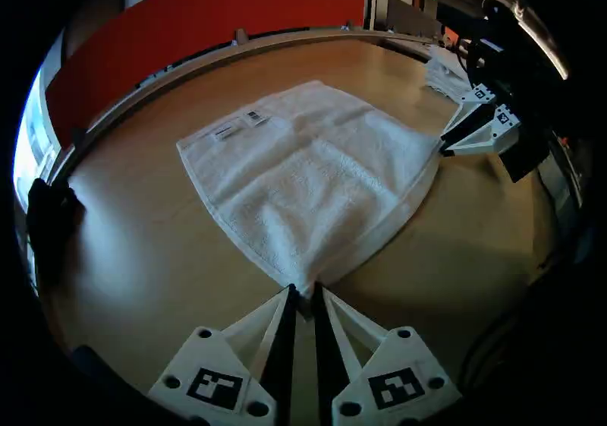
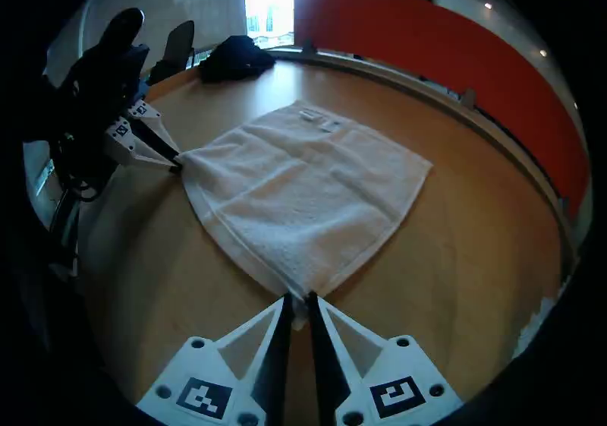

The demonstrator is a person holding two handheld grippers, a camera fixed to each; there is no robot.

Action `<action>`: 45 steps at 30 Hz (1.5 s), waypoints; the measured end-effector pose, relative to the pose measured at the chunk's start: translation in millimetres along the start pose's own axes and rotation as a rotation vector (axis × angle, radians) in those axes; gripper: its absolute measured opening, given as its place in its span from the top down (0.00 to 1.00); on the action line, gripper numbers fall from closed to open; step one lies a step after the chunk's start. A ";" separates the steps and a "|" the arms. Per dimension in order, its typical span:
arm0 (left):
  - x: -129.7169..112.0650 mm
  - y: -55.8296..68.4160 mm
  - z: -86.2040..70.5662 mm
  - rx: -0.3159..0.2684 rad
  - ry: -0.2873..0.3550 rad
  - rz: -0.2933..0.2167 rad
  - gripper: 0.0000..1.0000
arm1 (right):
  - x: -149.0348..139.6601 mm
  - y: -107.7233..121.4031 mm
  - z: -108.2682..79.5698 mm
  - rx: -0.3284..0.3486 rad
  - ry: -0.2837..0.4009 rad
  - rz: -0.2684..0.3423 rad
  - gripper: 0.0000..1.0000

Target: Fold towel

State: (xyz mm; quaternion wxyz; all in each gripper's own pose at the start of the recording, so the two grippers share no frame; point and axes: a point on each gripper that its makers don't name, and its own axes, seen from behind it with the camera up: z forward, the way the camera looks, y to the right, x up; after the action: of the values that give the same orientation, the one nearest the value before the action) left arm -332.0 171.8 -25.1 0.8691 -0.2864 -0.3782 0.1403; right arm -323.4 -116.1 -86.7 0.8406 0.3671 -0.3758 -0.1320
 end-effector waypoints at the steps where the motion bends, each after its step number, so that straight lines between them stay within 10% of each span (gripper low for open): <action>1: 0.8 0.1 -1.1 0.000 0.000 -0.003 0.85 | 1.3 0.3 -1.2 -0.002 0.003 -0.001 0.84; 45: 55.8 24.2 -106.8 -0.040 0.052 -0.071 0.85 | 72.8 -15.6 -112.7 -0.076 0.157 -0.016 0.84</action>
State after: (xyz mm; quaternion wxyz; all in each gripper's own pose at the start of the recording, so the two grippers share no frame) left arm -216.3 174.9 -66.2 0.8771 -0.2938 -0.3682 0.0940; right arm -190.8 -104.9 -109.5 0.8798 0.3470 -0.3003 -0.1238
